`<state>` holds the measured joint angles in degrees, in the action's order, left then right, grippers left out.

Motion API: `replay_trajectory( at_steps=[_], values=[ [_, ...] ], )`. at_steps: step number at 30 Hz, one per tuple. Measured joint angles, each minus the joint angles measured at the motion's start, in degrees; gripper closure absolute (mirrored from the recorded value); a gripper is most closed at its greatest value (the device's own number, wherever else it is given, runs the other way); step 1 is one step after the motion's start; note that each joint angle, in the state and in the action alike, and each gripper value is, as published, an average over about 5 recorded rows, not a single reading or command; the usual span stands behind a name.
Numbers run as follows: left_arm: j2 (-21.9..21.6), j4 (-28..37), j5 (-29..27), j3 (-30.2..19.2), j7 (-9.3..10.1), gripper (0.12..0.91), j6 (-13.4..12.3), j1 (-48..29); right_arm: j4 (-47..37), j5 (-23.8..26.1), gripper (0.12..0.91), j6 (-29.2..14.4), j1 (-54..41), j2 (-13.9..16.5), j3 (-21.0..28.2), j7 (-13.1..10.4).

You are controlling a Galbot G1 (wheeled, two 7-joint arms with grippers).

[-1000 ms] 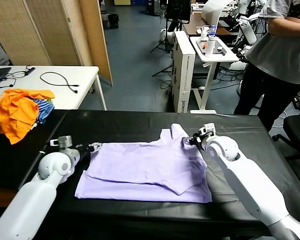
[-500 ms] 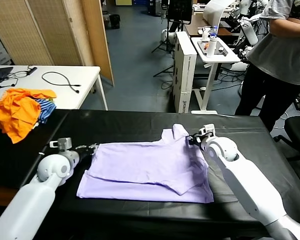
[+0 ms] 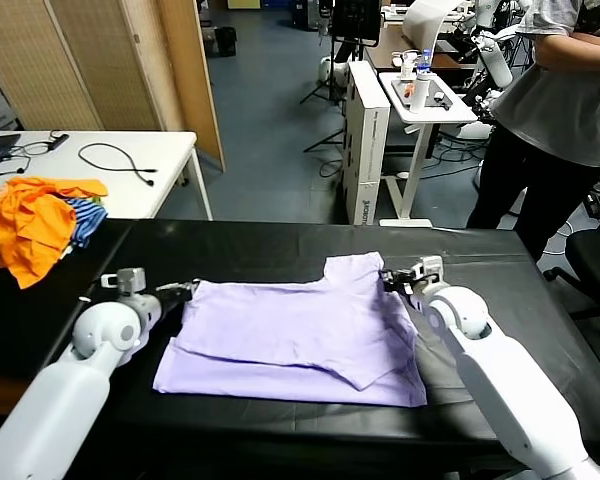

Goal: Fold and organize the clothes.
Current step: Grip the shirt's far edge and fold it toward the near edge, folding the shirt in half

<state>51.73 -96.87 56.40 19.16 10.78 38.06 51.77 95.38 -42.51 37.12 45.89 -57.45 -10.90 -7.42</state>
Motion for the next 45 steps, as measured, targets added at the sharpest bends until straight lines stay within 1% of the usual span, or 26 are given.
replay_trajectory(
  at_steps=[2,4,11,15,20,27,35,39,45],
  values=[
    [-0.44,-0.9,0.47,0.54,0.01,0.85,-0.26,0.8,1.91,-0.67,0.886,1.44,1.21,0.49,-0.97,-1.06],
    [-0.92,-2.03,0.94,1.16,0.03,0.85,-0.36,1.85,3.96,-1.16,0.886,2.4,2.61,1.04,-2.04,-1.58],
    [-2.65,-7.41,1.0,4.57,0.54,0.874,-0.68,6.86,11.63,-3.28,0.886,3.99,8.03,3.36,-5.28,-1.98],
    [-3.31,-10.15,0.28,6.35,0.61,0.883,-0.74,9.8,16.68,-4.19,0.886,4.97,12.29,5.67,-6.94,-3.15],
    [-3.66,-13.03,-0.3,8.2,0.65,0.883,-0.58,12.84,22.48,-4.4,0.886,5.06,17.75,8.63,-8.41,-4.46],
    [-3.44,-16.48,-2.77,9.75,0.47,0.883,0.83,16.77,27.72,-4.2,0.886,5.07,24.02,12.02,-10.14,-5.42],
    [-2.89,-19.1,-5.23,11.0,0.39,0.883,2.75,20.46,30.31,-3.51,0.886,5.07,29.99,12.85,-11.33,-5.04],
    [-2.69,-20.19,-6.31,11.74,0.26,0.883,3.02,22.2,30.37,-2.72,0.886,5.07,32.1,12.83,-11.0,-4.83],
    [-1.85,-21.76,-7.88,13.01,-0.16,0.883,3.1,25.09,29.45,-0.95,0.886,5.07,33.97,12.87,-10.51,-3.69]
  ],
)
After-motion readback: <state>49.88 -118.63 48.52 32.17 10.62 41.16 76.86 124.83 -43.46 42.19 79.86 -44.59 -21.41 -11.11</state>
